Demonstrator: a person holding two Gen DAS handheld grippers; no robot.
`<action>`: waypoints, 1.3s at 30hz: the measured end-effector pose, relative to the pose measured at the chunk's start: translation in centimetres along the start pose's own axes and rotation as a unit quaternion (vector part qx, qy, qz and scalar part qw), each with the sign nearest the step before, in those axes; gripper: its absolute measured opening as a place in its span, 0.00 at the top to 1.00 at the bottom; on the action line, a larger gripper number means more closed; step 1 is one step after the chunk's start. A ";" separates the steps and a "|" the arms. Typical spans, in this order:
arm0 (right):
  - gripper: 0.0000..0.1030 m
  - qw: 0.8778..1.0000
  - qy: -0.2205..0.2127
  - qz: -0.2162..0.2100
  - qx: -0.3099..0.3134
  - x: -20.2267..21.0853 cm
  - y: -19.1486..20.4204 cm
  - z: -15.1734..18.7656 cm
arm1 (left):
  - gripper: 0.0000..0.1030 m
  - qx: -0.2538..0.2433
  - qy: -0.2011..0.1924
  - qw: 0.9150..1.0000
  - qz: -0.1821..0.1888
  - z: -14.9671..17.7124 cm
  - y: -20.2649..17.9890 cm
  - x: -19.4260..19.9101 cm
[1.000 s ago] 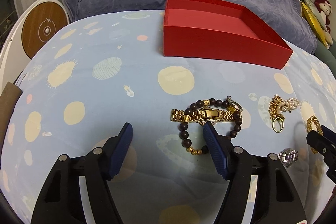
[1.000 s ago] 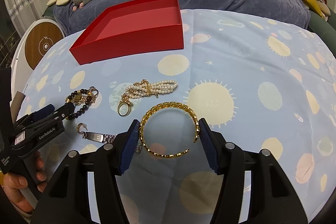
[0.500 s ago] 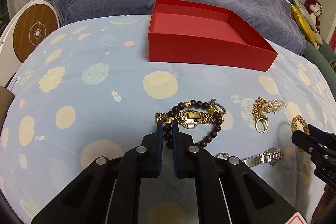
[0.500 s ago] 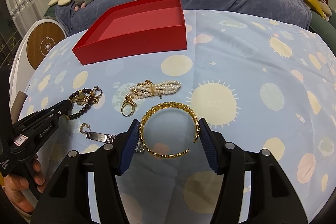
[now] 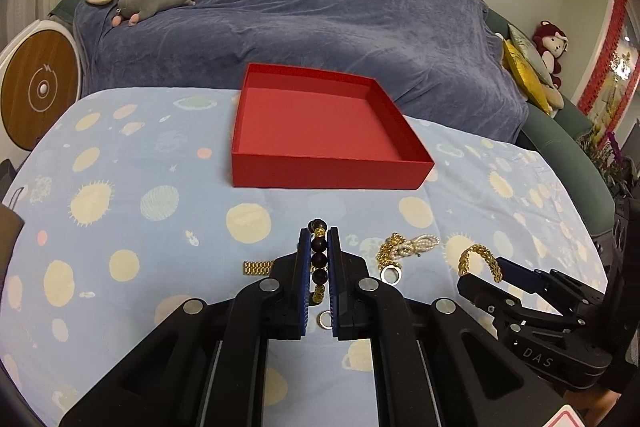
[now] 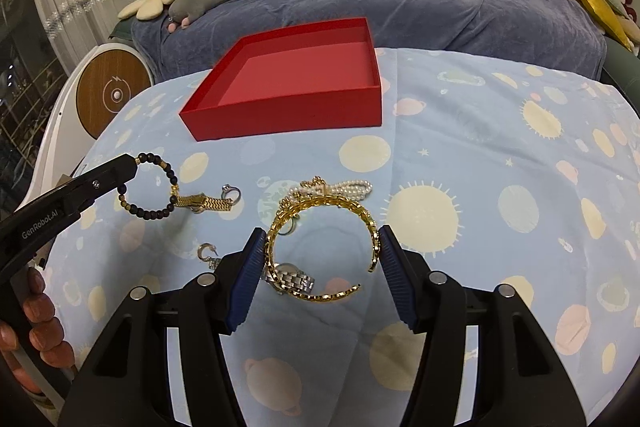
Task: Organize jewelry
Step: 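Carry both bracelets with both grippers over the red box, then open both grippers to drop the bracelets into the red box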
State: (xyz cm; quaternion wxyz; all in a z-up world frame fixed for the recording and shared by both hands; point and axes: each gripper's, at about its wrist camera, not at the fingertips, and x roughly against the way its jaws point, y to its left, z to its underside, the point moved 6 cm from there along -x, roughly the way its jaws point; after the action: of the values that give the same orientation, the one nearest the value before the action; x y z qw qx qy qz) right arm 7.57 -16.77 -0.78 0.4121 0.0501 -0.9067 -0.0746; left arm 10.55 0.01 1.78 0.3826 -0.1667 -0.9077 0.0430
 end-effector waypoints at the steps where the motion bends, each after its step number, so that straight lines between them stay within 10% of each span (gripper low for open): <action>1: 0.46 1.000 -0.007 0.000 0.007 0.4 0.1 -0.8 | 0.95 -0.006 -0.005 1.000 0.002 -0.7 -0.2 0.3; 19: 0.46 1.000 -0.001 -0.006 0.003 -13.5 -0.5 -21.6 | 0.95 -0.025 -0.026 0.999 -0.029 -18.4 2.9 -11.9; 34: 0.43 0.998 0.054 0.013 -0.001 -24.2 -2.6 -23.6 | 0.94 0.011 0.025 0.998 -0.052 -20.7 6.6 -23.1; 39: 0.35 1.000 0.011 0.006 -0.008 -21.8 -3.2 -23.6 | 0.74 0.010 0.013 0.998 -0.067 -20.5 6.8 -22.2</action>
State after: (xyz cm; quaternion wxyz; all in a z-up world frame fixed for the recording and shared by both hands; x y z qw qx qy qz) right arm 39.76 -18.82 -2.16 0.4226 0.0420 -0.9019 -0.0784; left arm 41.37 -2.07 -0.30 0.3978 -0.1020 -0.9115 0.0244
